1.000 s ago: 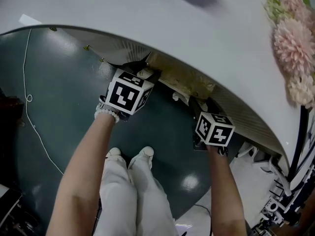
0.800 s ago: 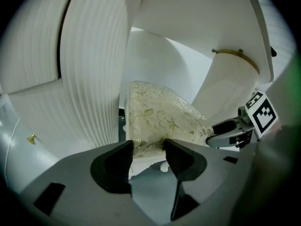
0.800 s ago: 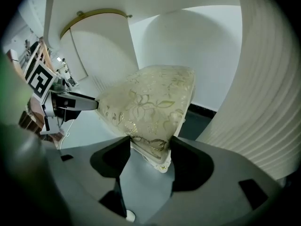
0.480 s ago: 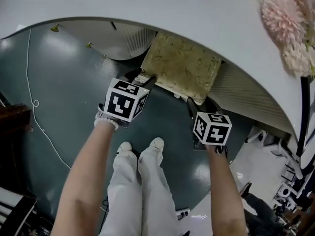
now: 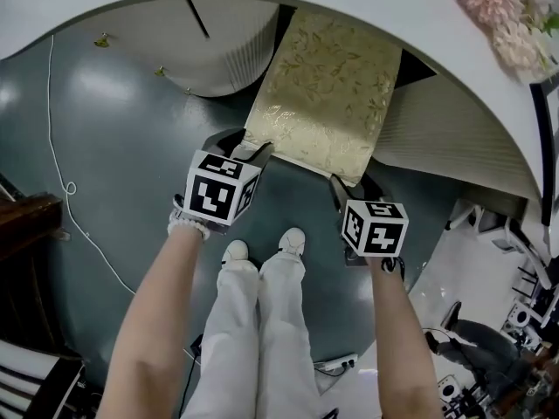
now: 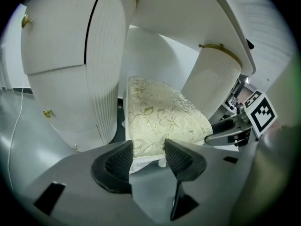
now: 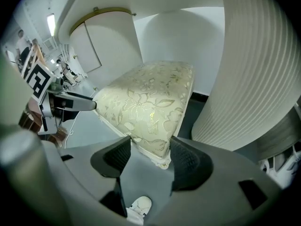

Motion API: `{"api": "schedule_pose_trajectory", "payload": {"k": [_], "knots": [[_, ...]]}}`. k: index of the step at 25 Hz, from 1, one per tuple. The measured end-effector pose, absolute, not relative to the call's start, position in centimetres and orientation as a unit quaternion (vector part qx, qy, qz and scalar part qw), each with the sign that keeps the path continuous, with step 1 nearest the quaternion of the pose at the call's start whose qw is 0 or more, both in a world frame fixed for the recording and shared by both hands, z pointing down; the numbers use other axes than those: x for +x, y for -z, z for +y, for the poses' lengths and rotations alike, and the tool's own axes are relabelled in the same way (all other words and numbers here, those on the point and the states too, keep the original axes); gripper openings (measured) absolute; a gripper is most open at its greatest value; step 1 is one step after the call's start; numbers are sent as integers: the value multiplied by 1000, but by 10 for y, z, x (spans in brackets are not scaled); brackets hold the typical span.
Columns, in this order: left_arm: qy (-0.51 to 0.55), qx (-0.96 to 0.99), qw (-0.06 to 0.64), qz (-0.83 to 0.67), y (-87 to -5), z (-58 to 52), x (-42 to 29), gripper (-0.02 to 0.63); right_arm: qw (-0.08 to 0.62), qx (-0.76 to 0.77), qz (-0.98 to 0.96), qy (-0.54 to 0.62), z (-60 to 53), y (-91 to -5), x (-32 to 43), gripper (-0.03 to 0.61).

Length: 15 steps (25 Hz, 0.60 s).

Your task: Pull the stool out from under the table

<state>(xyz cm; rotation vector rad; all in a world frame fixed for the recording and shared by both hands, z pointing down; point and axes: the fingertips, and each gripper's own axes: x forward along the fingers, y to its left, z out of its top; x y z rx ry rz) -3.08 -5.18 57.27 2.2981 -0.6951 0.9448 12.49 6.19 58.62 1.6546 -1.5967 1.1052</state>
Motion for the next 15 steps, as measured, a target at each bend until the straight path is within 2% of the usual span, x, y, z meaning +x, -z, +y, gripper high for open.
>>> {"api": "schedule_pose_trajectory", "payload": {"k": [10,15], "knots": [[-356,858,277,-244,-573,-11,-64,232,289,625,-589,-423,108,-586,88,279],[-376,855,278,-226,-569,-27,-57,230,287,622,-583,-437,97,-583,92,276]]}}
